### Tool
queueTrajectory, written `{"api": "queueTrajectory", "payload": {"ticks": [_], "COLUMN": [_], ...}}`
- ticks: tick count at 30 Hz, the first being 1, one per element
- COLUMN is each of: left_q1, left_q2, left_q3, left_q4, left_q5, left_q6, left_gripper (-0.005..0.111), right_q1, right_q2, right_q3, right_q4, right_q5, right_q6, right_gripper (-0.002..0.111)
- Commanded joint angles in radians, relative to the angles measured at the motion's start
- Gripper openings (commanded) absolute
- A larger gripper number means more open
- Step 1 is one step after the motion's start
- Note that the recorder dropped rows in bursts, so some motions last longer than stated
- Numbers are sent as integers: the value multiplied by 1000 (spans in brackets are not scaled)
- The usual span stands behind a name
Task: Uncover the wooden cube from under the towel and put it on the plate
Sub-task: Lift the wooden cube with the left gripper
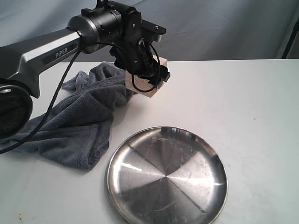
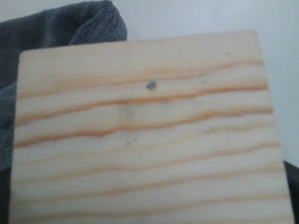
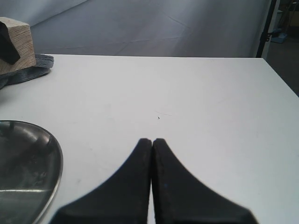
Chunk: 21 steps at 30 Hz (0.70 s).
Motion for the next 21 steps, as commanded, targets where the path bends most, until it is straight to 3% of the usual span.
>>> {"api": "queueTrajectory", "payload": {"ticks": [1,9,21], "left_q1": [-9,-52,-103], "left_q2": [-34,-41,-94], "left_q3": [-4,-4,-2], "left_q4": [-76,-107,-113], "left_q5": [3,59,37], "left_q6": [55,152,158], "left_gripper": [36,36,36], "right_q1": [4,4,4], "right_q2": [2,2,2], "right_q3": [4,4,4], "right_q4": [0,0,0], "right_q5": [-5,-5,-5], "right_q6": [-1,-1,-1], "right_gripper": [0,0,0]}}
